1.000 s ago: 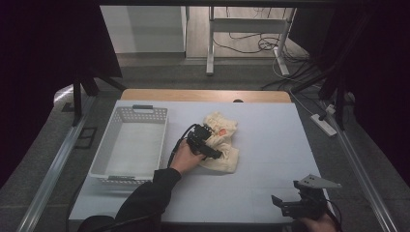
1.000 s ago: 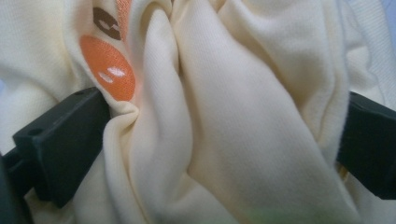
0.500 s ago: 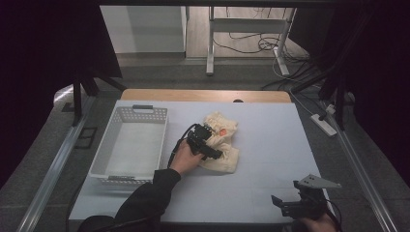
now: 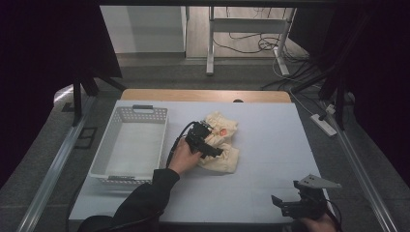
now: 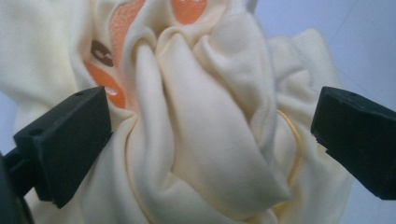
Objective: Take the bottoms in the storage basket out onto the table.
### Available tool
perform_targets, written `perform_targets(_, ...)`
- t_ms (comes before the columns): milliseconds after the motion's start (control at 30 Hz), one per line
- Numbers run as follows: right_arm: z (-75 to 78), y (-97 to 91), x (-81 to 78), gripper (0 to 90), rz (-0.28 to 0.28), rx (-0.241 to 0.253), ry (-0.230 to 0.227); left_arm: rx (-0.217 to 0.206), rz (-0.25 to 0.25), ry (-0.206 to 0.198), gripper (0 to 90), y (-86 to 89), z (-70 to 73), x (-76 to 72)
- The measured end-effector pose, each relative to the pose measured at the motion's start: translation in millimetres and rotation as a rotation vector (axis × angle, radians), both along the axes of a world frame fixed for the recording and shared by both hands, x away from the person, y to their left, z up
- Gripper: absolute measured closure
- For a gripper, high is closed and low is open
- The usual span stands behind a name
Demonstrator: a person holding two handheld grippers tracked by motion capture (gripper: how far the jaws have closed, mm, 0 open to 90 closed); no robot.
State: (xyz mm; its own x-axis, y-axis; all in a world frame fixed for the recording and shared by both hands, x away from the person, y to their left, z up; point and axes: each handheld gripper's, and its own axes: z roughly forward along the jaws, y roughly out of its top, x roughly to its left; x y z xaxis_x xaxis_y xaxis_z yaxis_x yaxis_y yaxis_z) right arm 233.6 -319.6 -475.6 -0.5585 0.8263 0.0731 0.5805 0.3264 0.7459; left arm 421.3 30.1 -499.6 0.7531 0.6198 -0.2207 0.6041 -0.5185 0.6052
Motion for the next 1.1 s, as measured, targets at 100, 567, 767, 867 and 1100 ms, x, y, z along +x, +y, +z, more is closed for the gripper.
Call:
perform_targets(100,0.0,-0.1,0.0,0.0,0.000,0.000,0.000,-0.016,-0.011,-0.003,0.0,0.4,2.9,-0.1)
perform_targets(567,0.0,-0.1,0.1,0.0,-0.001,0.001,0.000,-0.052,-0.023,-0.024,0.0,3.5,13.8,-2.4)
perform_targets(767,0.0,-0.1,0.1,0.0,0.000,0.001,0.000,-0.066,-0.034,-0.050,0.0,5.7,20.5,-4.6)
perform_targets(867,0.0,-0.2,0.1,0.0,0.000,0.001,0.000,-0.074,-0.041,-0.055,0.0,7.5,23.6,-5.5)
perform_targets(1100,0.0,0.0,0.1,0.0,0.000,0.000,0.001,-0.095,-0.052,-0.060,0.0,15.9,27.5,-7.4)
